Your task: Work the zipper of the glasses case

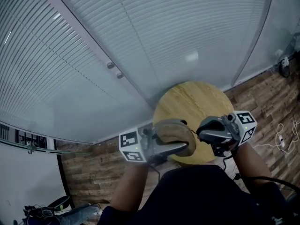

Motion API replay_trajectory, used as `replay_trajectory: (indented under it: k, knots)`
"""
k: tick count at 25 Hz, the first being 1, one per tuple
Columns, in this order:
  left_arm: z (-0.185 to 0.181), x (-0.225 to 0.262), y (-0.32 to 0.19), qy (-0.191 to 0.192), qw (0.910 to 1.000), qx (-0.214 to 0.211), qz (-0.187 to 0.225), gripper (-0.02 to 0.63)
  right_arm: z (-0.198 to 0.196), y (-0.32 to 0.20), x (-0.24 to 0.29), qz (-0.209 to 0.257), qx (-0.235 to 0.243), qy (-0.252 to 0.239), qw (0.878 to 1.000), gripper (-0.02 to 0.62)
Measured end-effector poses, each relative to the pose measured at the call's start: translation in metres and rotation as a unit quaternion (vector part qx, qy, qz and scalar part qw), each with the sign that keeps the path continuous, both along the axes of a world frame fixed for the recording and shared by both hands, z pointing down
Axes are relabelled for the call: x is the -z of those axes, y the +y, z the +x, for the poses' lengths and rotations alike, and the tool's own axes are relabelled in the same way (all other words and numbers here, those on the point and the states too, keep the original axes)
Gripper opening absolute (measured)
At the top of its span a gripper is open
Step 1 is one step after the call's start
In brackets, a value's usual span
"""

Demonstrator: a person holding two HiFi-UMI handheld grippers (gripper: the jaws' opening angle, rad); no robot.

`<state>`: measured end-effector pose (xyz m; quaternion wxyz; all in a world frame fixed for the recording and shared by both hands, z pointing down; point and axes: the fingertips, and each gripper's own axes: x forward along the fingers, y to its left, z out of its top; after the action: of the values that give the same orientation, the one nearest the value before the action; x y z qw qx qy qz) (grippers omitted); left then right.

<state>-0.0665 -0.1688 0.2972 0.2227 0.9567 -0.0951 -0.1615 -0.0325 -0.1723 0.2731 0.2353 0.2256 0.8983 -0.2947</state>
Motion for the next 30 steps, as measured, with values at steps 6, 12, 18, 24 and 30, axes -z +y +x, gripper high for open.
replay_trajectory:
  k: [6,12,18,24,30]
  knots:
    - [-0.008,0.009,0.002,0.024,0.9997,-0.003,-0.004,0.301,-0.005,0.007,0.002,0.007,-0.005,-0.002,1.000,0.011]
    - [-0.004,0.009,0.001,0.037,0.9993,-0.005,-0.010,0.302,0.004,0.009,-0.006,0.008,-0.012,0.004,1.000,0.011]
    - [-0.040,0.030,-0.010,0.127,0.9910,0.027,-0.033,0.299,0.004,0.024,-0.019,0.017,-0.007,0.022,1.000,0.011]
    - [-0.056,0.045,-0.026,0.132,0.9893,0.052,-0.034,0.301,-0.003,0.032,-0.036,0.005,-0.001,0.036,0.999,0.011]
    - [-0.067,0.045,-0.052,0.179,0.9730,0.104,-0.102,0.301,-0.014,0.028,-0.033,0.069,-0.040,0.082,0.993,0.011]
